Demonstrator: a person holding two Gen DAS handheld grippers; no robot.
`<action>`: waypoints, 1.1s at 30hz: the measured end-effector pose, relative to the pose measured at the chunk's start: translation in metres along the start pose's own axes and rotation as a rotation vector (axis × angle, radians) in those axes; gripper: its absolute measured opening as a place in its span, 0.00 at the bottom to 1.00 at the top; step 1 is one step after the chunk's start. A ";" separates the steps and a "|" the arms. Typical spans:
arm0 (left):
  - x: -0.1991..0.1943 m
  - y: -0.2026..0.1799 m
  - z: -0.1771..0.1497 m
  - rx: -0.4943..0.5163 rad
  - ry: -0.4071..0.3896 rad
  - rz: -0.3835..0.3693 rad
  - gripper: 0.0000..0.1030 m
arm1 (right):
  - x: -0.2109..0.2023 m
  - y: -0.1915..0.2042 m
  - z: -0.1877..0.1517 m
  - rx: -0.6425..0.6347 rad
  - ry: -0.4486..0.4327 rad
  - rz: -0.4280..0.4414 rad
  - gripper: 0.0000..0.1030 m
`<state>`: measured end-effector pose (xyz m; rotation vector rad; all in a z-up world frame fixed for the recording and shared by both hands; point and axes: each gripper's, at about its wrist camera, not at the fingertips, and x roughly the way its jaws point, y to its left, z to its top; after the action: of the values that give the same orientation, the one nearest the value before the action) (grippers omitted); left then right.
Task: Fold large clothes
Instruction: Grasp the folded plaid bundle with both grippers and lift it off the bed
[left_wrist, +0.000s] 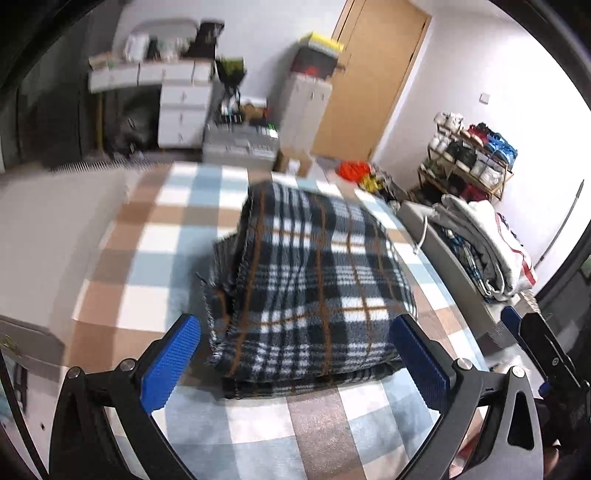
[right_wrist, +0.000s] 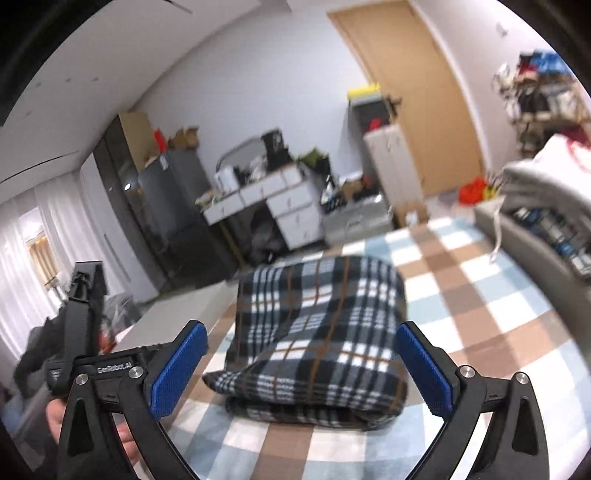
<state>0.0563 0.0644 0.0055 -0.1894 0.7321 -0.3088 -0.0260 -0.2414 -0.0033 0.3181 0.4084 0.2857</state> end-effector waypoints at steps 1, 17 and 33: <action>-0.005 -0.004 -0.002 0.012 -0.024 0.022 0.98 | -0.002 -0.001 0.002 -0.006 -0.013 -0.012 1.00; 0.055 0.021 0.014 0.084 0.070 0.131 0.98 | 0.011 -0.023 -0.023 -0.057 0.077 -0.168 1.00; 0.238 0.109 0.081 -0.147 0.682 -0.222 0.98 | 0.153 -0.139 -0.014 0.440 0.575 0.153 1.00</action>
<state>0.3006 0.0904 -0.1144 -0.3108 1.4156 -0.5428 0.1314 -0.3137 -0.1178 0.7041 1.0224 0.4385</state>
